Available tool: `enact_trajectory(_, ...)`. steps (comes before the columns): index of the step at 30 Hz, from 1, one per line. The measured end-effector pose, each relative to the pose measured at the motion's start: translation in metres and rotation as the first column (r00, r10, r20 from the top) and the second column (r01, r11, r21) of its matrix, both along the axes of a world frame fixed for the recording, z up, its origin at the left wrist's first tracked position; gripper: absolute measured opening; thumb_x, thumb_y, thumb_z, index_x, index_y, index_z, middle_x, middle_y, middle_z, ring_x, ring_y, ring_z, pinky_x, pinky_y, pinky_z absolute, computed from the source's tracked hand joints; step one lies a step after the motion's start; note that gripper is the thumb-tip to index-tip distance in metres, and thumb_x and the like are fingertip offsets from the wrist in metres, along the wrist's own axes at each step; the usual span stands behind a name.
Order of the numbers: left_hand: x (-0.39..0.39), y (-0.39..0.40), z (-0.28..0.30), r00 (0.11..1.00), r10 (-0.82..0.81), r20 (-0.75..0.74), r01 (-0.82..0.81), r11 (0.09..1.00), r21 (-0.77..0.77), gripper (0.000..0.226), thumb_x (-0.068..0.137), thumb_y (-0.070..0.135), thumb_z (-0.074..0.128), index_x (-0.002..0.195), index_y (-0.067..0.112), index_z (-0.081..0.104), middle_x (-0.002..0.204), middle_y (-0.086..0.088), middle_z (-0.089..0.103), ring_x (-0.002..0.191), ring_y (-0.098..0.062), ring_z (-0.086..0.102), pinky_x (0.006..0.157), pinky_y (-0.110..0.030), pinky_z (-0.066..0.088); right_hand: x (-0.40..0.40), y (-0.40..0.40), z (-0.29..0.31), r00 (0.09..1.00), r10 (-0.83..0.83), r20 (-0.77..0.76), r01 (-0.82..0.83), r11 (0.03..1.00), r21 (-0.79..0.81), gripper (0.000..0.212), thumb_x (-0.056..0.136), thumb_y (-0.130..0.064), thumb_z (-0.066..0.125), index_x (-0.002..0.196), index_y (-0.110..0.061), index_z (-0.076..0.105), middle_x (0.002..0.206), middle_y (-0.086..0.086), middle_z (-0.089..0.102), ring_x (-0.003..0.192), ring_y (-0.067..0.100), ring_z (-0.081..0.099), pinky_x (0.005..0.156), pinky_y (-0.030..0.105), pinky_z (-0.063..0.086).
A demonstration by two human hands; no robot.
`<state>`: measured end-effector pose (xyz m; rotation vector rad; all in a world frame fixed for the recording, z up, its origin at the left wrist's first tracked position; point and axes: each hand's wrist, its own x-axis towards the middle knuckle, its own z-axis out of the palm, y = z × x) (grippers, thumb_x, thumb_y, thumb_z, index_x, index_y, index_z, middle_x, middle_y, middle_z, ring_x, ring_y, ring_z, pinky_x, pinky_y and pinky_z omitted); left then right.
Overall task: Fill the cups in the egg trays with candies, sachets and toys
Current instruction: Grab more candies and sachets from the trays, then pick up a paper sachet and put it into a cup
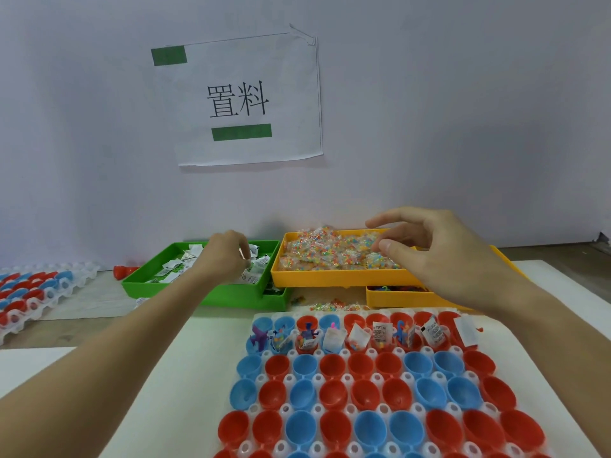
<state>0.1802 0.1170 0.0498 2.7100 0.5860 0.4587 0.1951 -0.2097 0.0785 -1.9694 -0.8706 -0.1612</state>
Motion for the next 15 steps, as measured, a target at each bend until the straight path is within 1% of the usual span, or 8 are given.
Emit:
enact_trajectory(2,-0.0016,0.0007,-0.0005,0.996,0.0,0.087,0.002,0.999,-0.033,0.014,0.085,0.006,0.074,0.087,0.015,0.064,0.091,-0.013,0.068,0.066,-0.018,0.061,0.055,-0.027,0.047,0.0001,0.0003,-0.0001,1.0,-0.005,-0.001,0.005,1.0,-0.003,0.025,0.096,-0.024,0.064,0.117,-0.036,0.066,0.102,-0.013,0.073,0.097,0.001,0.067,0.079,0.012,0.048)
enact_trajectory(3,-0.0026,0.0003,-0.0011,0.993,0.002,0.12,0.004,0.999,-0.051,0.016,0.084,0.005,0.074,0.089,0.015,0.063,0.088,-0.013,0.068,0.065,-0.016,0.06,0.053,-0.026,0.046,0.0001,0.0004,-0.0001,1.0,-0.008,-0.001,0.008,1.0,-0.005,0.025,0.096,-0.024,0.064,0.117,-0.036,0.066,0.102,-0.013,0.073,0.097,0.001,0.067,0.079,0.012,0.048)
enact_trajectory(5,-0.0052,-0.0015,-0.0017,0.986,0.014,0.164,0.003,0.995,-0.103,0.021,0.082,0.003,0.076,0.093,0.014,0.063,0.082,-0.012,0.069,0.065,-0.015,0.06,0.055,-0.028,0.048,0.0002,0.0003,-0.0006,1.0,-0.012,-0.003,0.012,1.0,-0.013,0.025,0.096,-0.025,0.064,0.118,-0.036,0.066,0.103,-0.013,0.072,0.098,0.001,0.067,0.076,0.01,0.048)
enact_trajectory(6,-0.0059,-0.0023,-0.0017,0.984,0.021,0.177,0.0,0.993,-0.12,0.021,0.081,0.004,0.078,0.092,0.014,0.064,0.08,-0.011,0.069,0.064,-0.015,0.061,0.055,-0.027,0.049,0.0004,0.0,-0.0013,1.0,-0.015,-0.005,0.014,1.0,-0.019,0.025,0.096,-0.025,0.064,0.118,-0.036,0.065,0.104,-0.013,0.072,0.098,0.0,0.066,0.073,0.008,0.048)
enact_trajectory(9,-0.0064,-0.0024,0.0011,0.985,0.021,0.172,-0.001,0.994,-0.112,0.014,0.083,0.009,0.078,0.078,0.012,0.065,0.072,-0.006,0.066,0.061,-0.014,0.062,0.047,-0.021,0.045,0.0013,-0.0012,-0.0029,1.0,-0.022,-0.012,0.022,0.999,-0.027,0.024,0.096,-0.026,0.063,0.118,-0.037,0.065,0.105,-0.015,0.071,0.097,-0.001,0.065,0.065,0.0,0.046)
enact_trajectory(10,-0.0063,-0.0018,0.0023,0.987,0.022,0.159,-0.003,0.993,-0.114,0.013,0.084,0.012,0.077,0.077,0.011,0.066,0.074,-0.007,0.067,0.063,-0.016,0.063,0.049,-0.021,0.045,0.0017,-0.0017,-0.0033,1.0,-0.025,-0.013,0.025,0.999,-0.028,0.024,0.096,-0.026,0.063,0.118,-0.037,0.065,0.105,-0.016,0.07,0.097,-0.002,0.065,0.065,0.0,0.045)
enact_trajectory(13,-0.0069,0.002,0.005,0.992,0.042,0.121,-0.023,0.988,-0.155,0.01,0.087,0.017,0.075,0.086,0.008,0.069,0.092,-0.013,0.069,0.081,-0.025,0.065,0.067,-0.028,0.047,0.0023,-0.0023,-0.0033,0.999,-0.035,-0.008,0.034,0.999,-0.03,0.024,0.096,-0.026,0.063,0.118,-0.038,0.065,0.104,-0.017,0.07,0.095,-0.003,0.065,0.063,0.001,0.045)
enact_trajectory(15,-0.0081,0.0035,0.0062,0.994,0.058,0.097,-0.039,0.982,-0.187,0.012,0.088,0.016,0.074,0.094,0.006,0.07,0.096,-0.013,0.068,0.086,-0.025,0.063,0.073,-0.029,0.045,0.0029,-0.0022,-0.0033,0.999,-0.043,0.0,0.043,0.998,-0.035,0.024,0.096,-0.027,0.063,0.118,-0.038,0.065,0.105,-0.017,0.069,0.096,-0.003,0.065,0.063,0.002,0.045)
